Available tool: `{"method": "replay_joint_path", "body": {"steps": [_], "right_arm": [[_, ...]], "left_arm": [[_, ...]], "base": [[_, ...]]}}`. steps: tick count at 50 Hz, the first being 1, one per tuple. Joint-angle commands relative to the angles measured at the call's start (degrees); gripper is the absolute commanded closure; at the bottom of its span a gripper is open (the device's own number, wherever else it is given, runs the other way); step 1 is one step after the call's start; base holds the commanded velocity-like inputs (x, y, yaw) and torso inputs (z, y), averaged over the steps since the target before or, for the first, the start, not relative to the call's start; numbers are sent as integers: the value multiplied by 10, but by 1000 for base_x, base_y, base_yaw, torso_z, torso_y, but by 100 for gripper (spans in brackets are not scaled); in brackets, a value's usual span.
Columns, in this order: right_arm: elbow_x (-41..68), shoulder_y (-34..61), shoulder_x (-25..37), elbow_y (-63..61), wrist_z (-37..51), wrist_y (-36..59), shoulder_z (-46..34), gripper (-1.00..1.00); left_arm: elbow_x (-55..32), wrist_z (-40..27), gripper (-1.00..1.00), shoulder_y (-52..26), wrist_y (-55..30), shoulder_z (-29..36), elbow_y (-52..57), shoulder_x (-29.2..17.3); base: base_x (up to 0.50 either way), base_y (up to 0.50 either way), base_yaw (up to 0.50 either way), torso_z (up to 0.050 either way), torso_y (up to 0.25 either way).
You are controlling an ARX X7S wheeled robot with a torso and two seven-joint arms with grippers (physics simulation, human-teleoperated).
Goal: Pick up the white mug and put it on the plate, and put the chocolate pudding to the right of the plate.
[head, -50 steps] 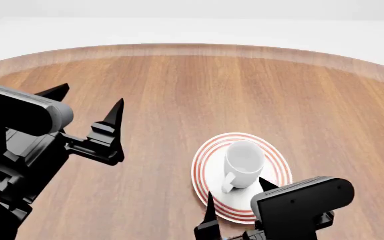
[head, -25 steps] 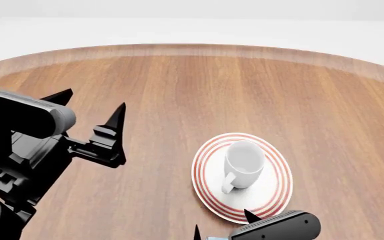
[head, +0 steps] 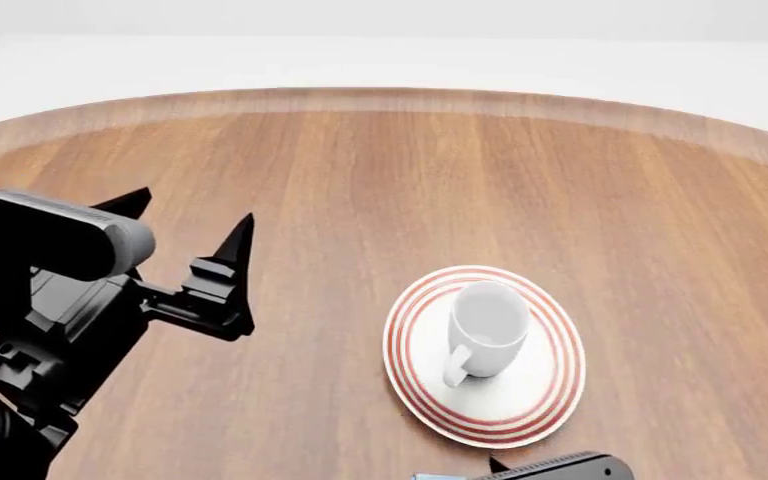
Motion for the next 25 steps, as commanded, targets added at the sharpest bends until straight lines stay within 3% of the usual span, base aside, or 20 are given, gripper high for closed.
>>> {"method": "replay_joint_path", "body": {"steps": [1, 12, 25], "right_arm": [[-5, -27, -23, 12, 0, -1, 40, -100], [-8, -34, -13, 27, -10, -28, 51, -100], [-75, -69, -19, 55, -81, -50, 62, -100]], "left_arm": [[9, 15, -100, 8, 11, -13, 0, 10], [12, 14, -100, 12, 9, -12, -2, 15], [15, 19, -100, 16, 9, -11, -11, 21]], "base": [[0, 0, 0, 0, 0], [0, 0, 0, 0, 0], [0, 0, 0, 0, 0]]}}
